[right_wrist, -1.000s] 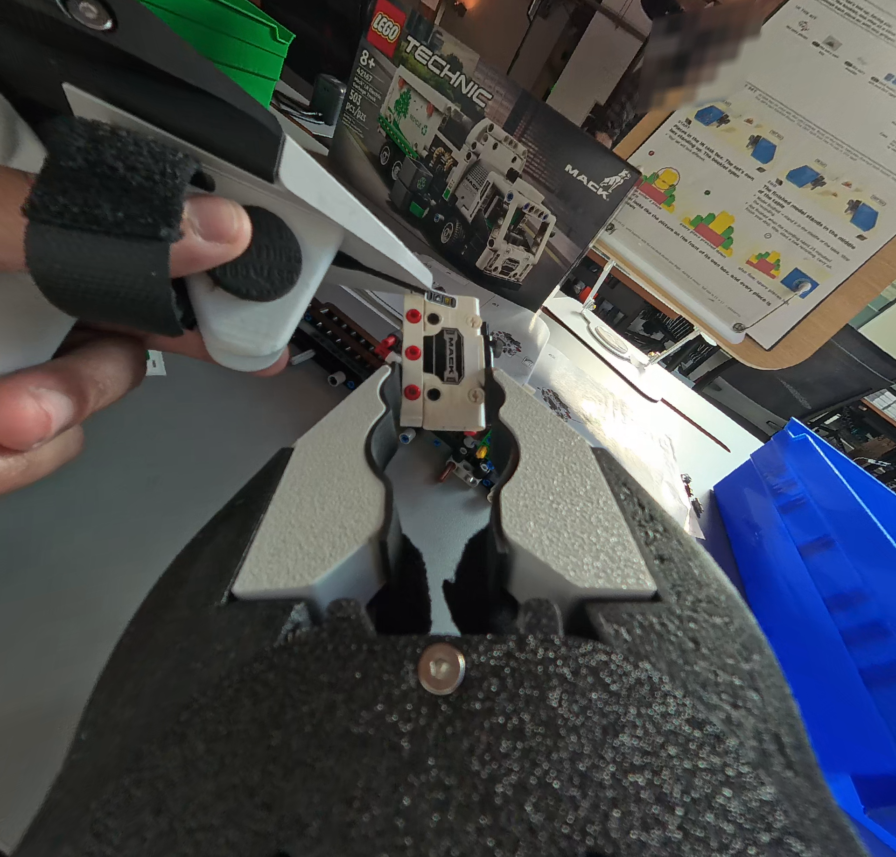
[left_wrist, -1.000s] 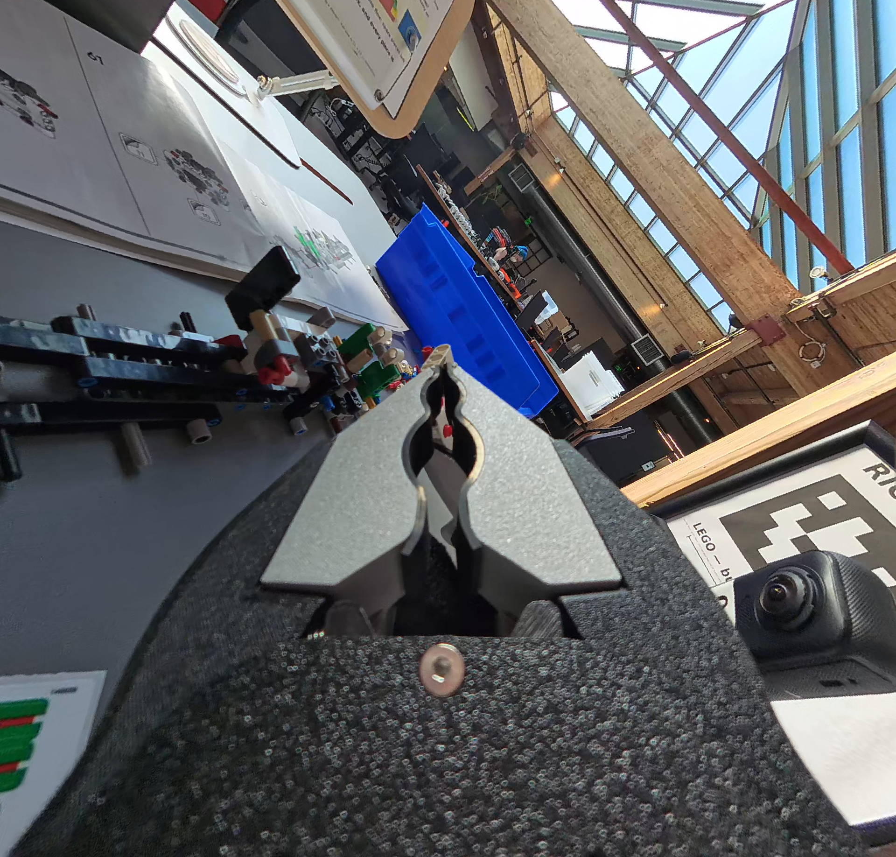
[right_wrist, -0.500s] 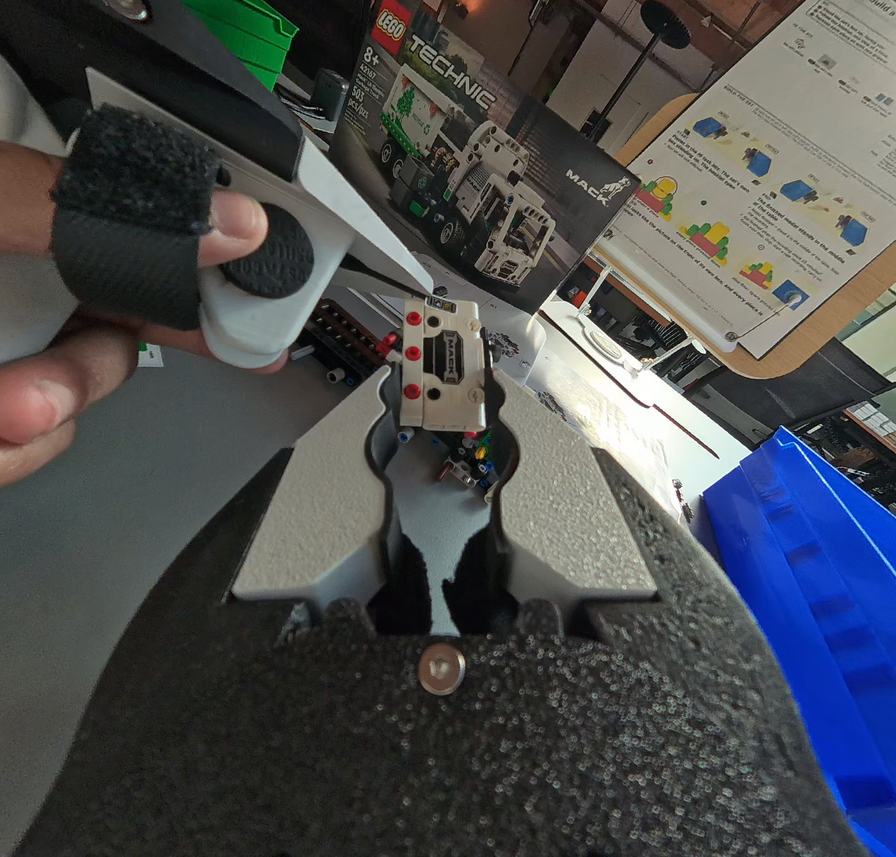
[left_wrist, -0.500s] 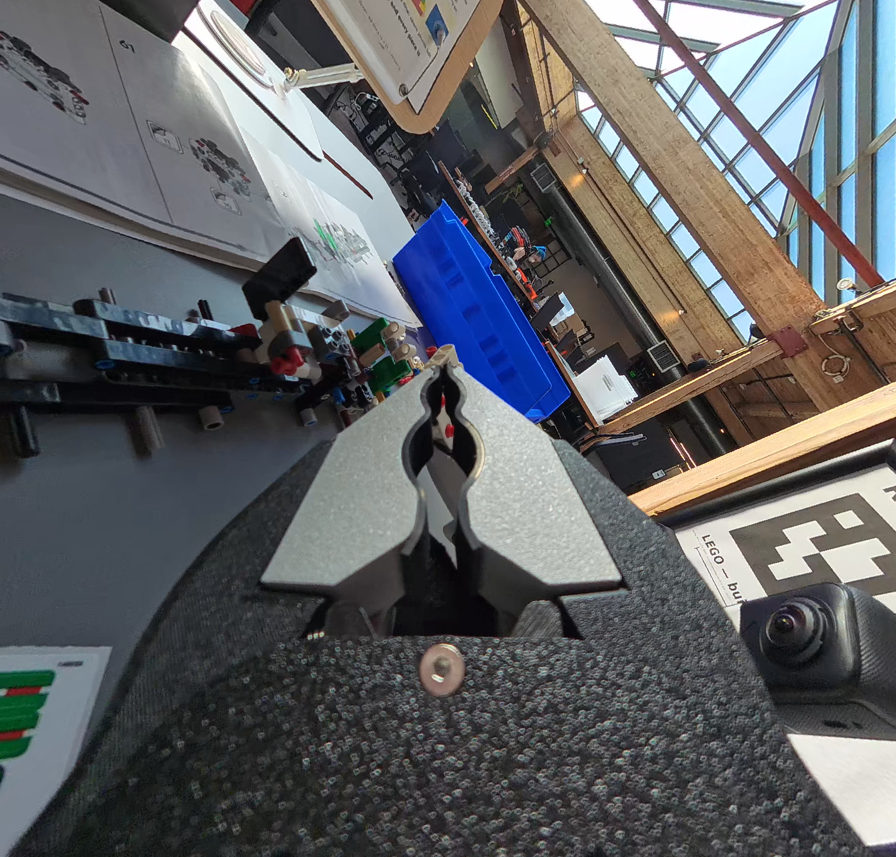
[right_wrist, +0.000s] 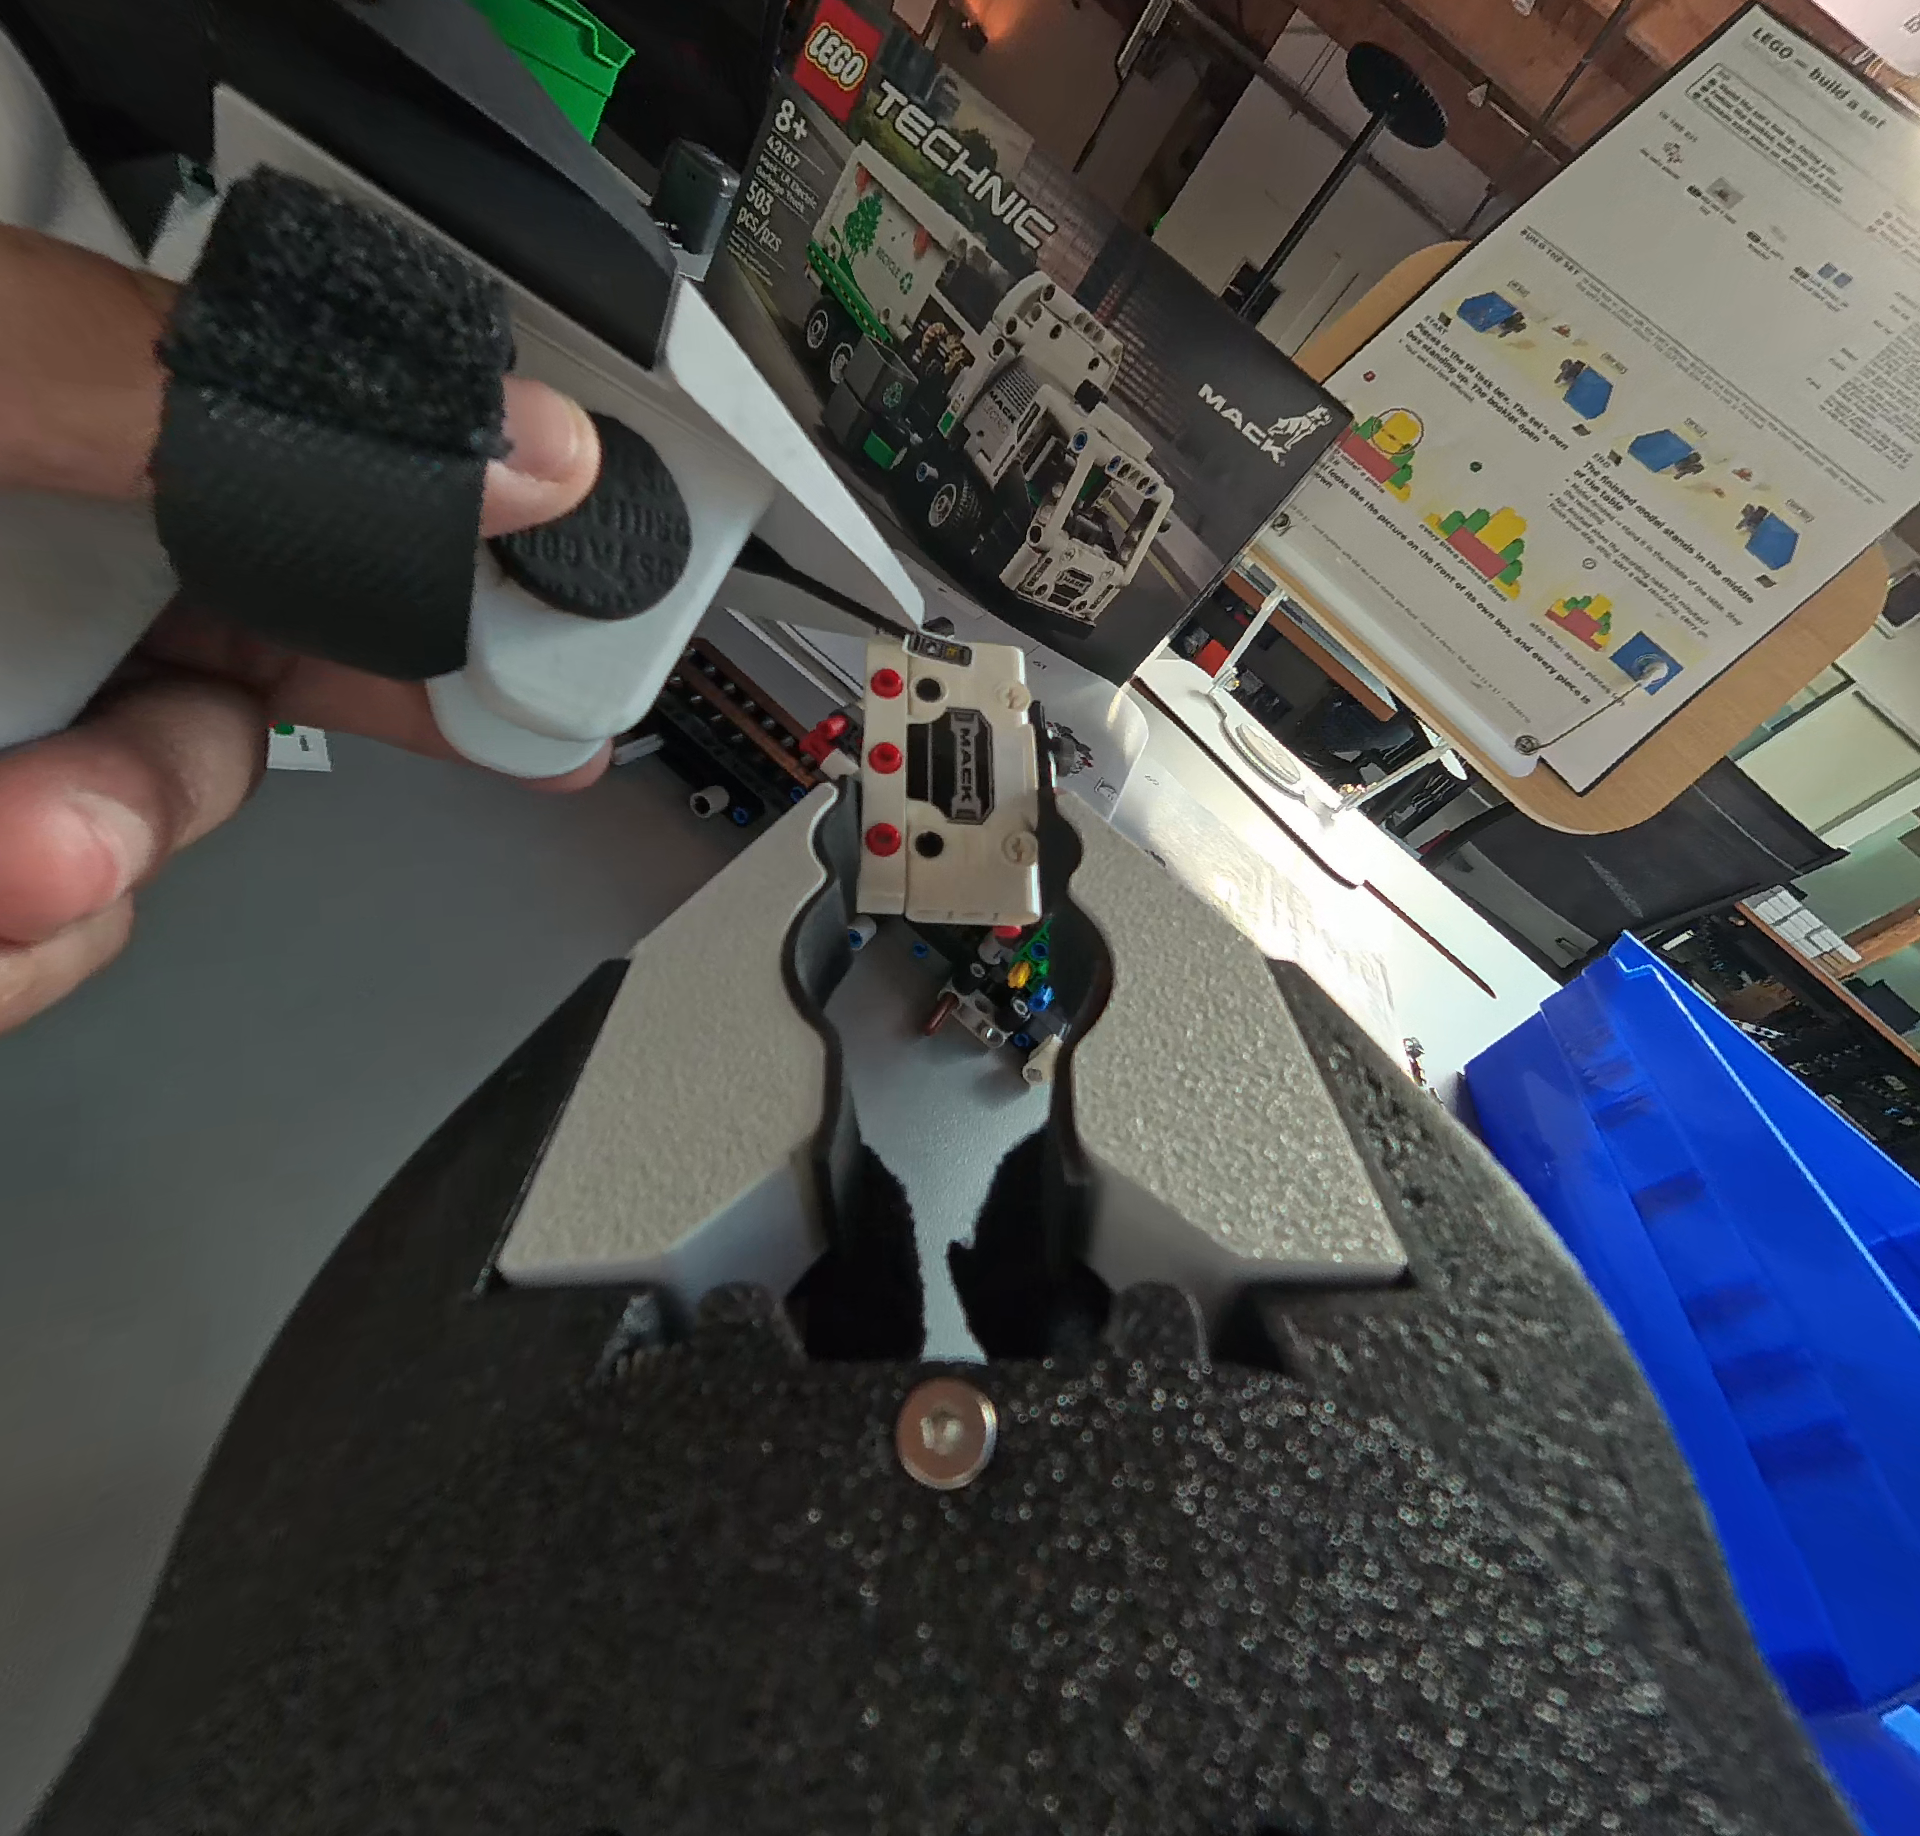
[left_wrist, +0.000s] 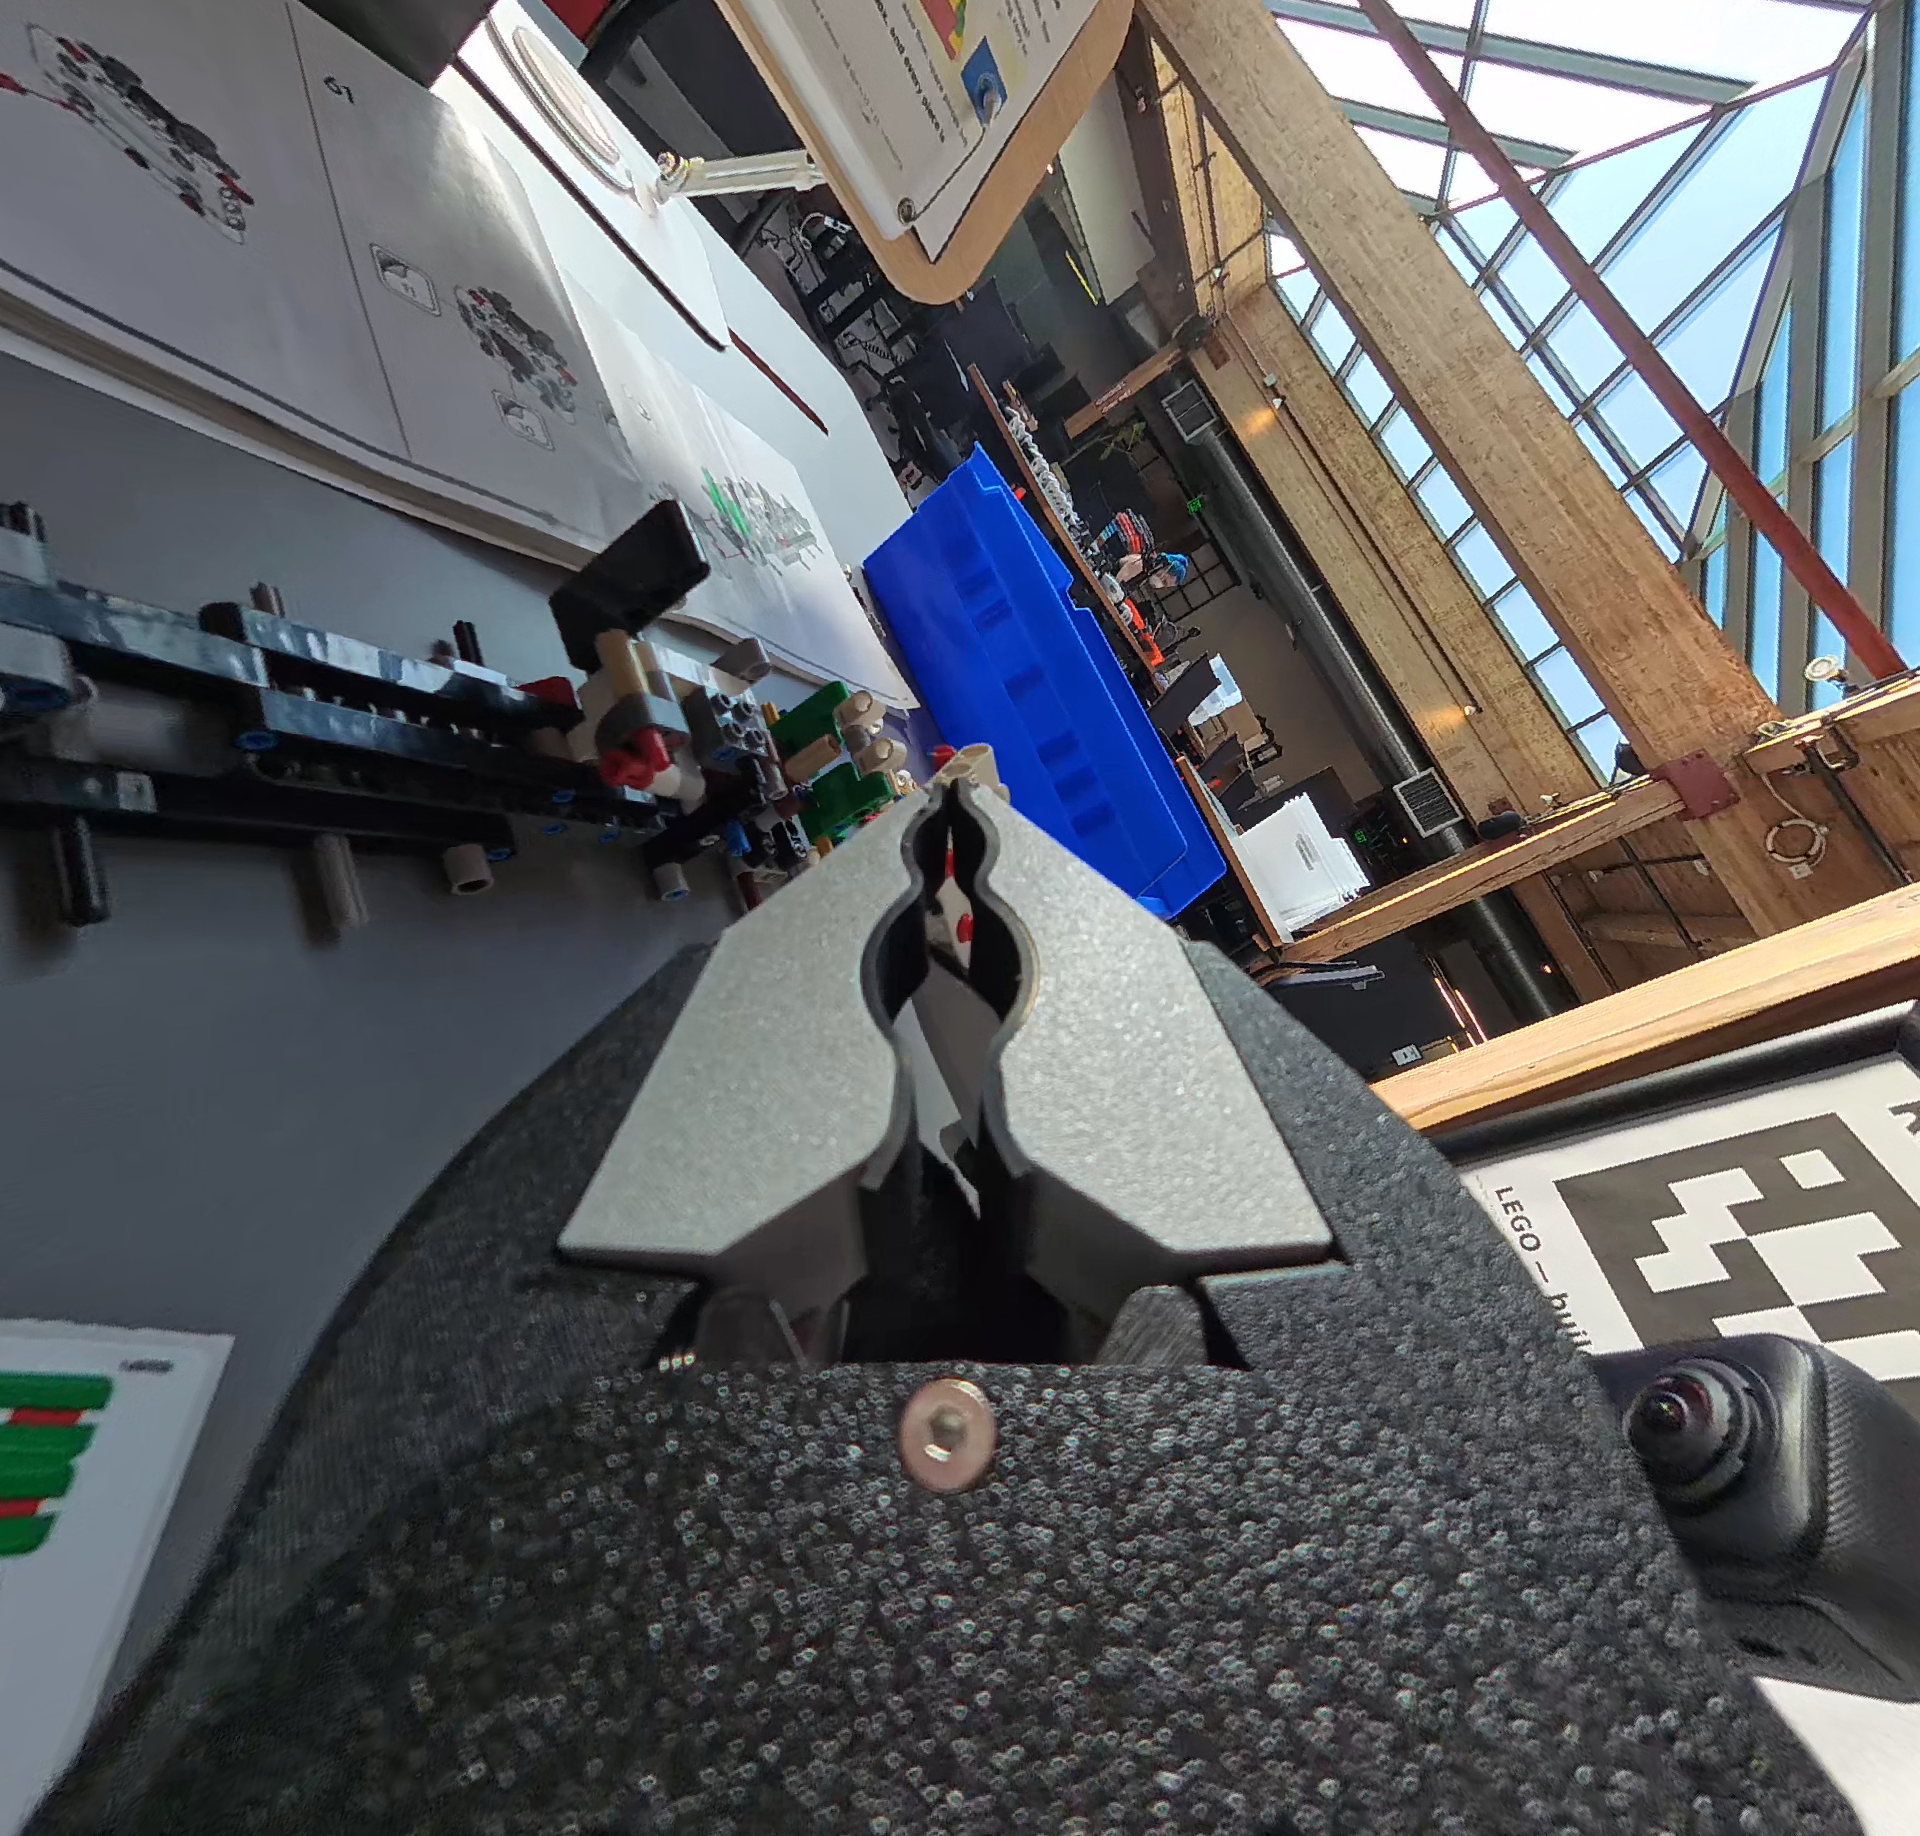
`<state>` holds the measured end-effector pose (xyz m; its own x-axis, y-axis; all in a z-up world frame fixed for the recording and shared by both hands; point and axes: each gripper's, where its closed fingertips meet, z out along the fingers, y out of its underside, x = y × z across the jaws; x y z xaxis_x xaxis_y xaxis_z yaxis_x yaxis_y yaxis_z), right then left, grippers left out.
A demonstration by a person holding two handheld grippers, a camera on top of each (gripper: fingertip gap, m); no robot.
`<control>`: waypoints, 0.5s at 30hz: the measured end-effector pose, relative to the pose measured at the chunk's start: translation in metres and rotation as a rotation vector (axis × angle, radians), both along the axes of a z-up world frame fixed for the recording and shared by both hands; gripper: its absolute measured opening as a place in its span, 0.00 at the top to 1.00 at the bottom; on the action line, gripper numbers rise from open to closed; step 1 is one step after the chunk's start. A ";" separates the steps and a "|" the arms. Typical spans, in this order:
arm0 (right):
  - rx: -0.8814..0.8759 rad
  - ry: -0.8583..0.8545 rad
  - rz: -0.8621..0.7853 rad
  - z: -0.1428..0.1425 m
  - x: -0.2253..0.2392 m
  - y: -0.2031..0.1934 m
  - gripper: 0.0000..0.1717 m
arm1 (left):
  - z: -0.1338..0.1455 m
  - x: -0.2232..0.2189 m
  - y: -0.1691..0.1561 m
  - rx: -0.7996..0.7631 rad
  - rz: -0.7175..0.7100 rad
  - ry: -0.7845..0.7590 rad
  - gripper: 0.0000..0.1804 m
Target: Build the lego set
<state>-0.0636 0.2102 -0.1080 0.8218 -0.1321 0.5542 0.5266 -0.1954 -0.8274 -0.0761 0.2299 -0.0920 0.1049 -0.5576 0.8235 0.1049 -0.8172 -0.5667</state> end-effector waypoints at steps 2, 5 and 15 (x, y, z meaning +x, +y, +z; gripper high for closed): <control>-0.001 0.001 0.000 0.000 0.000 0.000 0.81 | 0.000 0.000 0.000 0.001 0.003 0.004 1.00; 0.003 0.003 -0.002 0.000 0.000 0.000 0.81 | 0.001 0.001 0.000 -0.001 0.002 0.003 1.00; -0.008 -0.008 -0.007 -0.002 0.000 0.001 0.81 | 0.003 0.003 -0.007 0.002 -0.040 -0.003 1.00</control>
